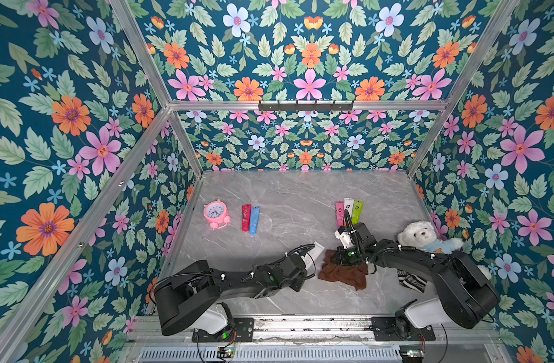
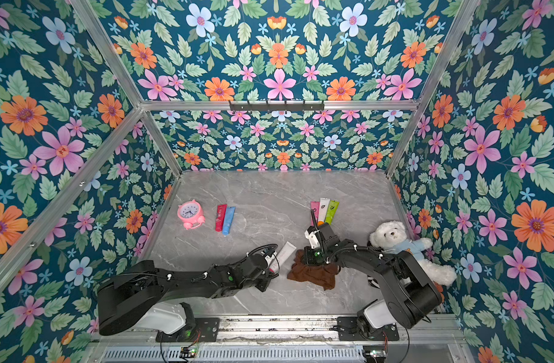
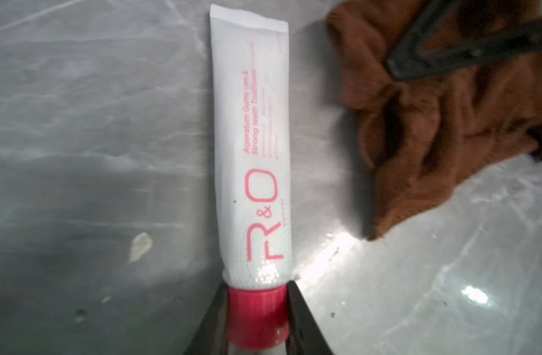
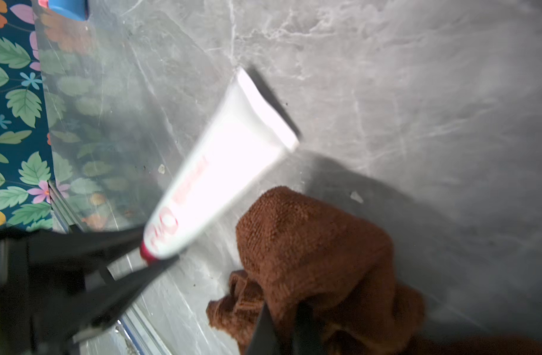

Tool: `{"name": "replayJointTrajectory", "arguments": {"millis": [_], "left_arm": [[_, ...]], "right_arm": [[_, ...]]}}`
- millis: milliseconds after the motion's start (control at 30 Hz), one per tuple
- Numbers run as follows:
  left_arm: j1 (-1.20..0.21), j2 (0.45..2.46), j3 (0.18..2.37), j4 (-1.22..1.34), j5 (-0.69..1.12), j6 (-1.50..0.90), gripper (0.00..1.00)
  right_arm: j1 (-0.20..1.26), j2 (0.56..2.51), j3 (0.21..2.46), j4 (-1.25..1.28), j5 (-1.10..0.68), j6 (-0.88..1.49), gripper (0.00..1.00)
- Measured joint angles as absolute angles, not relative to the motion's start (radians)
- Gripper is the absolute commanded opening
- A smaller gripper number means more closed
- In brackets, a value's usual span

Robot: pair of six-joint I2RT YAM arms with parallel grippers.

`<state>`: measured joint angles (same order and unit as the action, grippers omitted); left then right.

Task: Wipe the surface of the toothpaste tube
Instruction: Wipe the dirt from the toothpaste tube, then place the toothpaste at the center of the board.

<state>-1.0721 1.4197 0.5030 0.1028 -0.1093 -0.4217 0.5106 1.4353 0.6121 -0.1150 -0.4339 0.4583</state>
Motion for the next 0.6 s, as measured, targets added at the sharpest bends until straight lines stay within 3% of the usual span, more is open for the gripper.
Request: {"name": "replayJointTrajectory", "arguments": {"millis": [133,367,600], "left_arm": [[-0.995,1.364,0.524,0.038,-0.142,-0.451,0.0],[-0.685,1.293,0.618,-0.068,-0.155,-0.441,0.0],[-0.465,1.349,0.702,-0.118,-0.087,-0.389,0.0]], "right_arm": [[0.509,1.384,0.556,-0.112,-0.44,0.446,0.0],[0.516,1.298,0.488,-0.105,-0.448,0.454,0.0],[0.523,1.248,0.463,-0.096,-0.462,0.454,0.0]]}}
